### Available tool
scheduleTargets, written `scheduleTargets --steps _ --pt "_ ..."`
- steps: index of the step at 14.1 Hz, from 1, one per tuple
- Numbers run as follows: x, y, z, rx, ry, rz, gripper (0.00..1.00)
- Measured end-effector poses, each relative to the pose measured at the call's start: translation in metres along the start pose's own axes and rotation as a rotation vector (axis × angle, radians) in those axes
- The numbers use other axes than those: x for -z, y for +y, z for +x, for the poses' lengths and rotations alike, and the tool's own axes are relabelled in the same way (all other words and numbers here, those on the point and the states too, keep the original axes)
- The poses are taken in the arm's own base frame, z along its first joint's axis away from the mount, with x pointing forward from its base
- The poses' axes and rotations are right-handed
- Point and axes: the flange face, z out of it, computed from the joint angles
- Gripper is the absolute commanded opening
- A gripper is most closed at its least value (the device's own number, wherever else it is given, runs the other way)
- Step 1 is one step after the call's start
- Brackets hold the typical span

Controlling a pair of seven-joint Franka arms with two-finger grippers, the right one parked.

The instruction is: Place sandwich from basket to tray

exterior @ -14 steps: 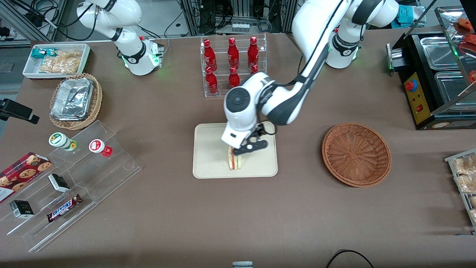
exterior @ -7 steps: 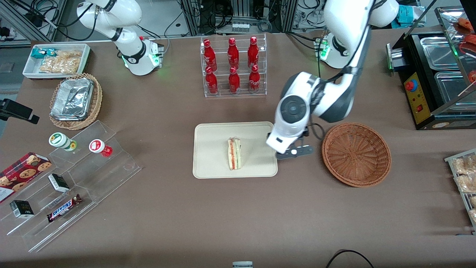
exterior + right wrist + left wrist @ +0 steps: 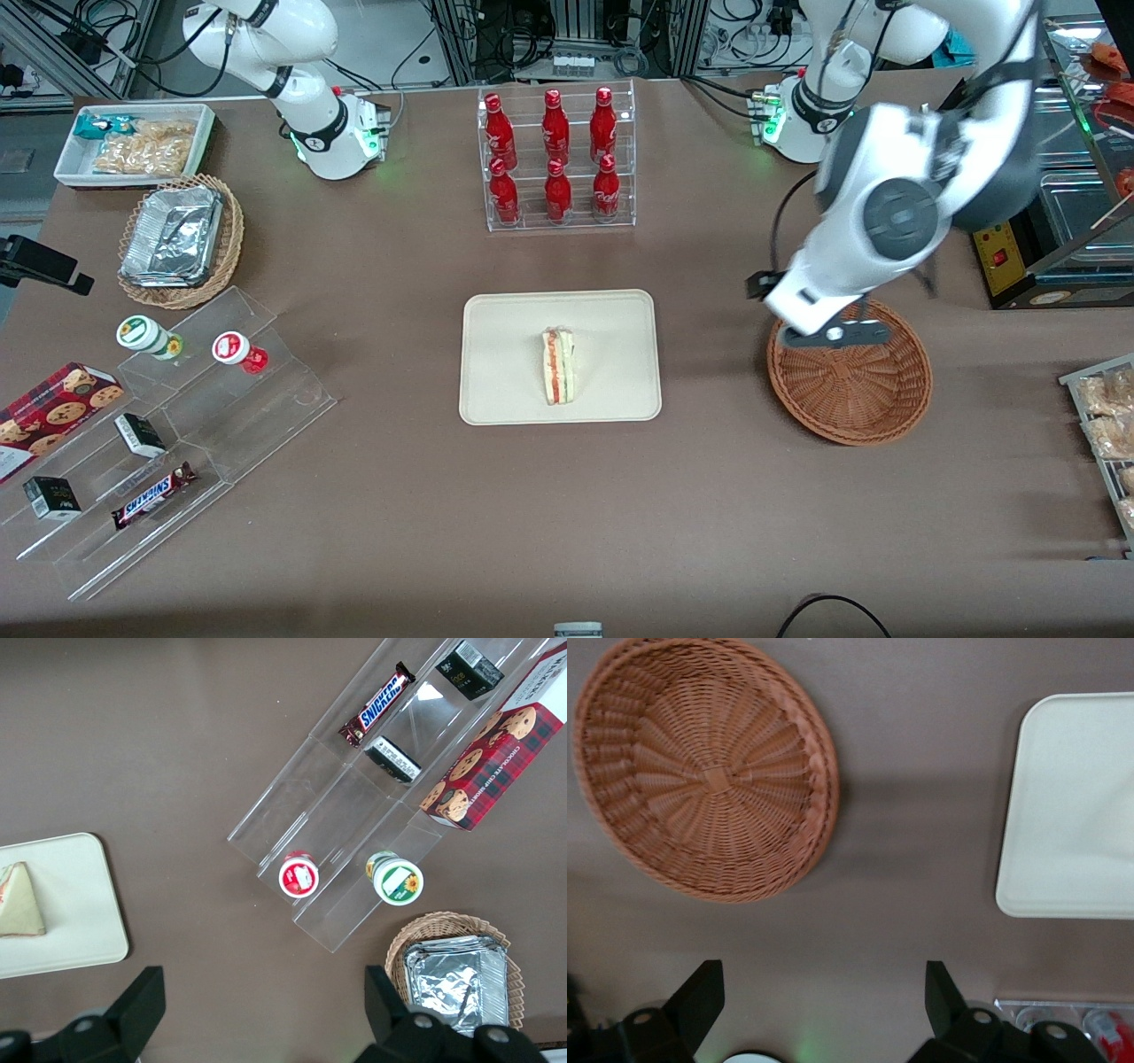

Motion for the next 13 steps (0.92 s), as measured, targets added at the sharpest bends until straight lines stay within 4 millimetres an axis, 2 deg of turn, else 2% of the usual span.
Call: scheduleTargets --steps 2,4,7,9,13 --pt "0.029 -0.031 -0.011 -0.019 0.026 -0.030 1.00" --pt "0.053 -0.053 -0.023 -0.015 0.057 -0.040 1.00" --pt "0.071 -0.094 -0.029 0.010 0.065 -0.051 1.00" --pt "0.071 -0.104 -0.029 0.004 0.060 -0.053 1.00" --pt "0.072 -0.105 -0.030 0.001 0.065 -0.031 1.00"
